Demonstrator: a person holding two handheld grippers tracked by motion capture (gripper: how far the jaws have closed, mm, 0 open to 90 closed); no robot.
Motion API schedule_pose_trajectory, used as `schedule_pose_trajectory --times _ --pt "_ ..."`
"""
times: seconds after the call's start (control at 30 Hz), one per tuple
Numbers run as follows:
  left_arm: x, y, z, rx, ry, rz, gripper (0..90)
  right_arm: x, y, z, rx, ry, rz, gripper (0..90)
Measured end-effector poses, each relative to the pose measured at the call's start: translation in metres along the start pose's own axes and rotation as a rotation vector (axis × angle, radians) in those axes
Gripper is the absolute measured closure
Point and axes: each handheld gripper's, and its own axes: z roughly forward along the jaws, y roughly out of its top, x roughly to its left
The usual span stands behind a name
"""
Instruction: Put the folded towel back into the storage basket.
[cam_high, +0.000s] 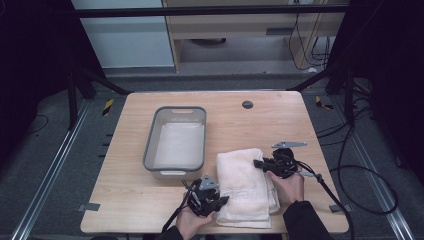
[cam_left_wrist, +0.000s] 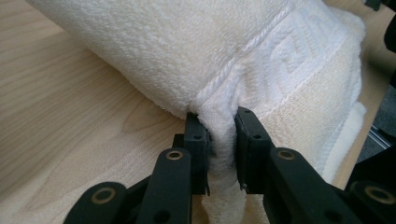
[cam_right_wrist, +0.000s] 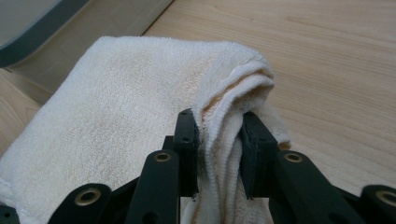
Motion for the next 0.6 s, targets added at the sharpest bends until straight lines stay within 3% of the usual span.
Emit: schedule_pose_trajectory --times 0.3,0.5,0.6 --pt "-0.004 0.005 -0.012 -0.04 -0.006 0.015 76.4 0.01 0.008 -0.015 -0.045 -0.008 -0.043 71.4" --pt "-0.006 0.01 -0.021 -0.068 -0.004 0.029 76.5 0.011 0.012 -0.025 -0.075 0.009 -0.025 71.5" --pt "-0.007 0.011 -0.024 -0.078 0.001 0.037 76.6 0.015 0.015 -0.028 -0.091 0.003 -0.044 71.5"
